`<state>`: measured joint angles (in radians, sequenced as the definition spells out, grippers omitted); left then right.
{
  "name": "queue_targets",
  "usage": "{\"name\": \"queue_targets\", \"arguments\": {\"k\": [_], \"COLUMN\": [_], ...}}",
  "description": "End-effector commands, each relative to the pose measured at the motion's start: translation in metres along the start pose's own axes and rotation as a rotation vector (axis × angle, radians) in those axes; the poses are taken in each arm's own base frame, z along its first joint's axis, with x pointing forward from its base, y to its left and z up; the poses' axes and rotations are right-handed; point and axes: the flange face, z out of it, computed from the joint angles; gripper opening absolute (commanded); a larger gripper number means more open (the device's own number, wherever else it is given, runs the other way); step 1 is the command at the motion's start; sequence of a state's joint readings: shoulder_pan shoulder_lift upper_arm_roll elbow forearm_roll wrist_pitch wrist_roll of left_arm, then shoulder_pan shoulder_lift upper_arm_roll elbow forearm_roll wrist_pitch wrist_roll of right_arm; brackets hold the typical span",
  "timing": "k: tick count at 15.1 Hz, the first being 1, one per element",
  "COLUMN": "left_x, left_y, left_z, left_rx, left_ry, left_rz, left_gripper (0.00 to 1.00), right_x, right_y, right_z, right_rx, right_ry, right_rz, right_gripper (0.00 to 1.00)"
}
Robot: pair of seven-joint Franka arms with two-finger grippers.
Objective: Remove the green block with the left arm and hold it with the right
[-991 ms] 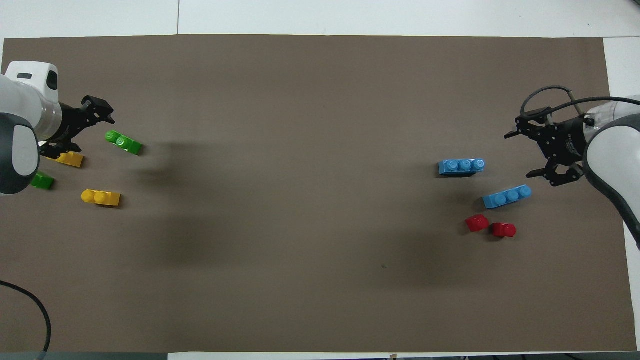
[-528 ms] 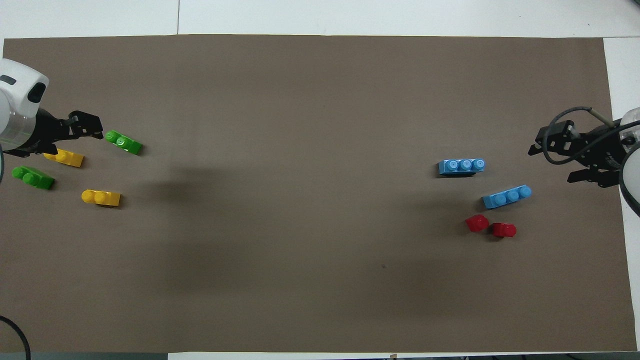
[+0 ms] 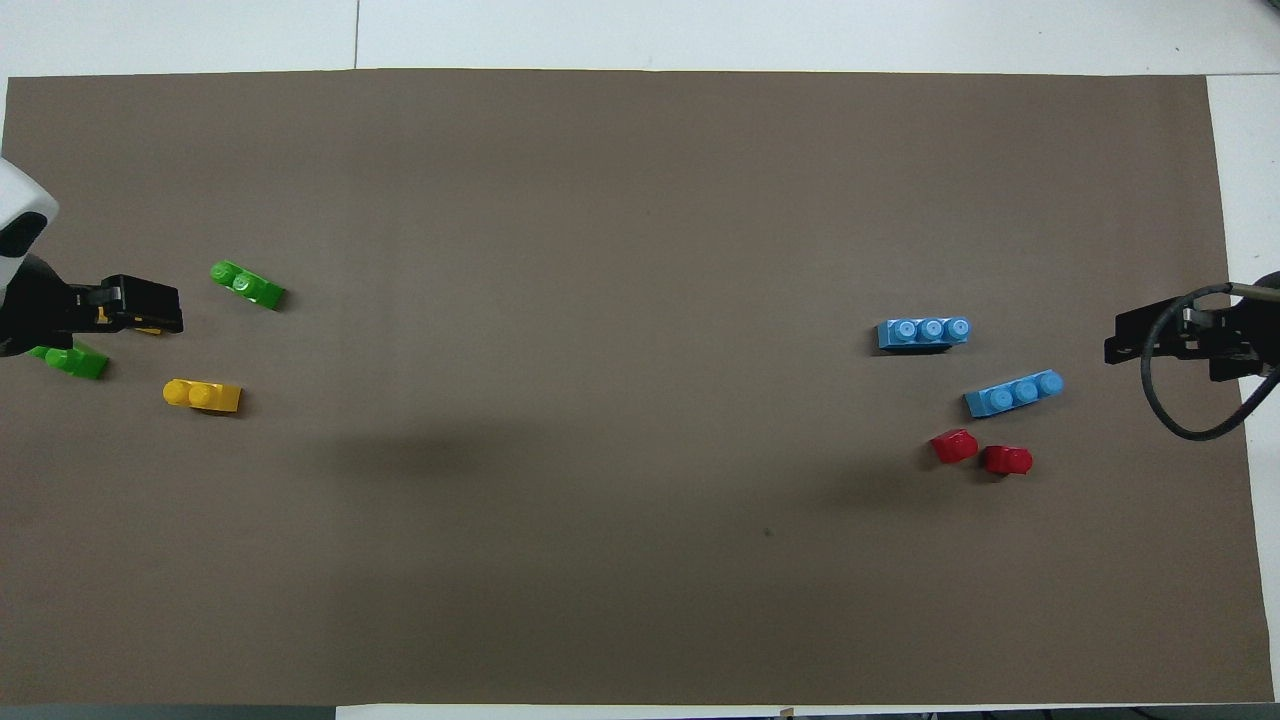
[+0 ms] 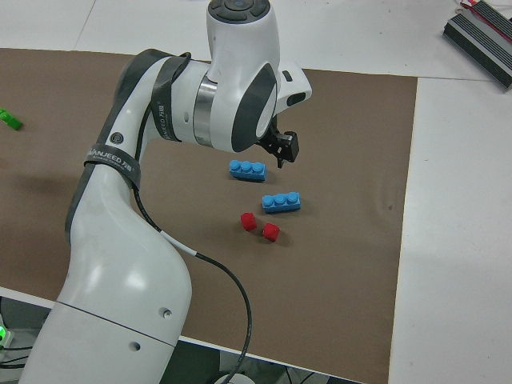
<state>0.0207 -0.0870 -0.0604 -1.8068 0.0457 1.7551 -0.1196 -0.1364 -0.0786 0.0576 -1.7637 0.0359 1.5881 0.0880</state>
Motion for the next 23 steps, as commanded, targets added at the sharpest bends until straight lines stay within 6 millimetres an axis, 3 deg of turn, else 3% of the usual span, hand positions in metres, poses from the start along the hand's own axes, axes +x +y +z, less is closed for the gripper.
{"name": "queue_targets", "arguments": {"k": [1, 3, 5, 23], "left_x": [-0.01, -0.012, -0.015, -0.02], "left_y": [0.003, 0.002, 0.001, 0.009], "left_z": [-0.022, -0.046, -0.054, -0.054], "left_rx": [-0.032, -0.059, -0.08, -0.124], "left_ry": [-0.002, -0.02, -0.044, -0.08], "left_rz": [0.016, 0.02, 0.076, 0.118], "left_gripper": [1.0, 1.0, 1.0, 1.0], "right_x": [0.009, 0.011, 0.011, 0.022], "right_y": [-0.004, -0.004, -0.004, -0.002], "right_z": [-0.025, -0.027, -0.028, -0.031], "right_rx": [-0.031, -0.031, -0.032, -0.055], "right_ry": [-0.02, -0.027, -0.023, 0.049], "right_rz": [-0.036, -0.037, -0.037, -0.051], "right_gripper": [1.0, 1.0, 1.0, 1.0]}}
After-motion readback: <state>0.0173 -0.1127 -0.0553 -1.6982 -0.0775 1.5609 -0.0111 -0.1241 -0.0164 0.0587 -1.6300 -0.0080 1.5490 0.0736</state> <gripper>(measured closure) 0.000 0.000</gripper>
